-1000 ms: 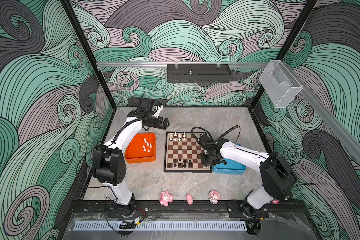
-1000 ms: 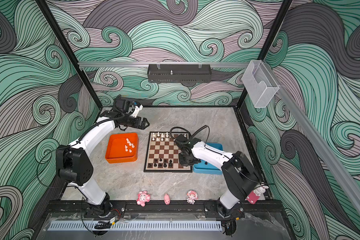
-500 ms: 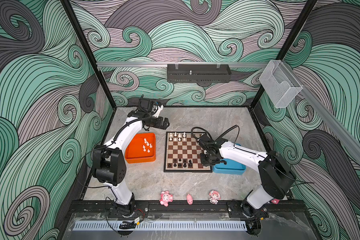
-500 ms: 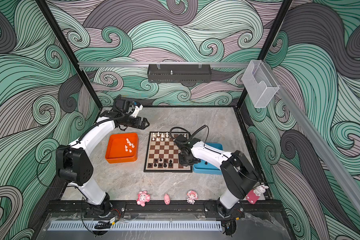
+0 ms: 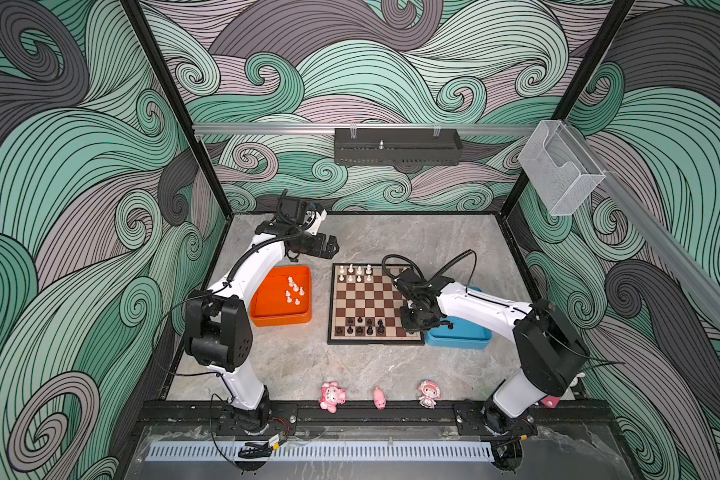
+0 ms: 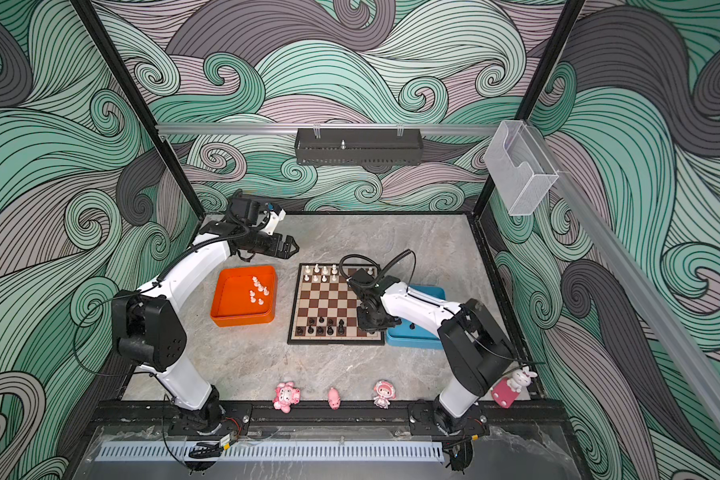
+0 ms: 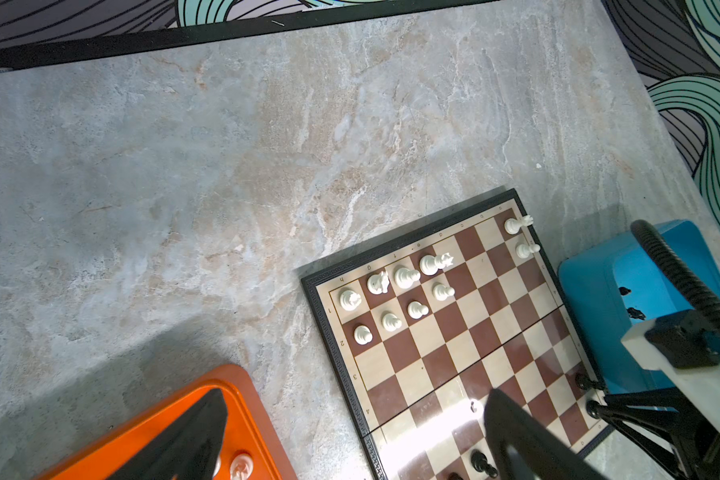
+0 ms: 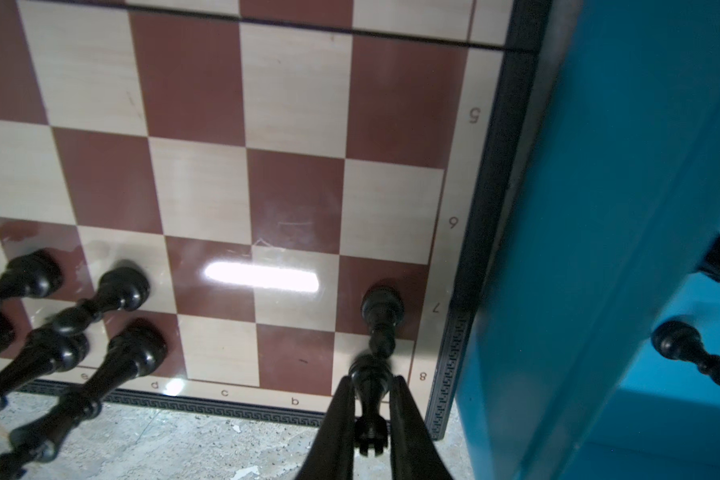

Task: Set up the chess pieces on the board
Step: 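Lower the black piece onto a corner square and open the right gripper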

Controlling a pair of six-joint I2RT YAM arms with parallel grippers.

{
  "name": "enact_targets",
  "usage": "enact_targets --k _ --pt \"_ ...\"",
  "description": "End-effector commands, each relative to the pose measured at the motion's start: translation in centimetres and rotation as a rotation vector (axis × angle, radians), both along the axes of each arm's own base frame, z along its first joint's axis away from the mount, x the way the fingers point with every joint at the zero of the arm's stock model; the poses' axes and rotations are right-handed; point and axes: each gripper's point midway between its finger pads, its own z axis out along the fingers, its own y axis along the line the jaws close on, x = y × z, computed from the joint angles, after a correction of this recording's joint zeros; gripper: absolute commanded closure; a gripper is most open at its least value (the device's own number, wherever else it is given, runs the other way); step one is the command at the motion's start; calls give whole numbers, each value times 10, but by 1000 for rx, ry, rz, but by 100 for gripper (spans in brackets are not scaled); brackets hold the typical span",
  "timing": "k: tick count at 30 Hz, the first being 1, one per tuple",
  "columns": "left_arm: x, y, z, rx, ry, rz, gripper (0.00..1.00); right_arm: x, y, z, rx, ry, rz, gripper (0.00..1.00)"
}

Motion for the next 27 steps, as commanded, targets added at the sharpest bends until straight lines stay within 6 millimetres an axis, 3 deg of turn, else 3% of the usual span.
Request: enact_targets --k 1,27 --pt "1 -2 -1 6 4 -10 1 -1 -6 -4 -19 8 -8 82" --pt "1 -2 -1 6 5 -10 1 6 -1 26 28 -44 -6 75"
